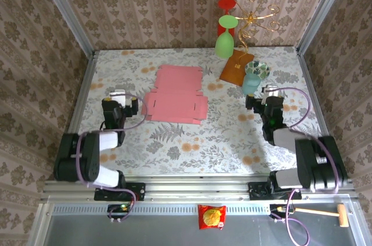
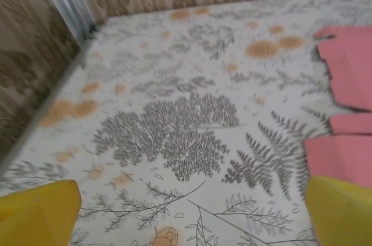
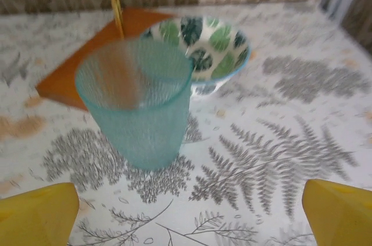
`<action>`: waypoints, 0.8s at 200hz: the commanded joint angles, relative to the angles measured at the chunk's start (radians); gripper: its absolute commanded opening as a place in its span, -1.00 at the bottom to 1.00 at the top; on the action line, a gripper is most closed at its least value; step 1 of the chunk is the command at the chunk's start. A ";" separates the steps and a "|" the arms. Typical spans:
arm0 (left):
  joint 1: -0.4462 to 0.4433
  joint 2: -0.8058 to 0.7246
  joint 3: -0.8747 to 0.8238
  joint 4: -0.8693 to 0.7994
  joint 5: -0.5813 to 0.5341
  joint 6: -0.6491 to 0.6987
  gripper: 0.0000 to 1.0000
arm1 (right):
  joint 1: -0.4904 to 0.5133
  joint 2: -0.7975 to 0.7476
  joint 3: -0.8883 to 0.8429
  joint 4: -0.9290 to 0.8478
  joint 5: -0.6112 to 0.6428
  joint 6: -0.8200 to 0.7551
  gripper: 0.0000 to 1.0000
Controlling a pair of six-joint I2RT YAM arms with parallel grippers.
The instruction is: Fold the paper box
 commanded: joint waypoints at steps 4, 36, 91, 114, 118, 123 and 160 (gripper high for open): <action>-0.073 -0.217 0.188 -0.385 -0.291 -0.158 1.00 | 0.077 -0.260 0.206 -0.352 0.218 0.041 1.00; 0.058 -0.198 0.552 -0.960 0.149 -0.730 1.00 | 0.080 -0.315 0.665 -0.921 0.124 0.402 1.00; -0.035 -0.122 0.476 -1.064 0.606 -1.210 0.01 | 0.175 -0.310 0.676 -1.205 -0.249 0.830 0.14; -0.158 -0.230 0.274 -0.932 0.578 -1.397 0.01 | 0.278 -0.327 0.524 -1.089 -0.357 0.947 -0.03; -0.173 -0.243 0.248 -0.907 0.566 -1.420 0.01 | 0.298 -0.328 0.502 -1.073 -0.354 0.957 -0.03; -0.190 -0.252 0.223 -0.883 0.550 -1.443 0.01 | 0.320 -0.326 0.474 -1.054 -0.353 0.968 -0.03; -0.200 -0.172 0.098 -0.603 0.527 -1.564 0.06 | 0.335 -0.270 0.371 -0.890 -0.430 1.070 -0.01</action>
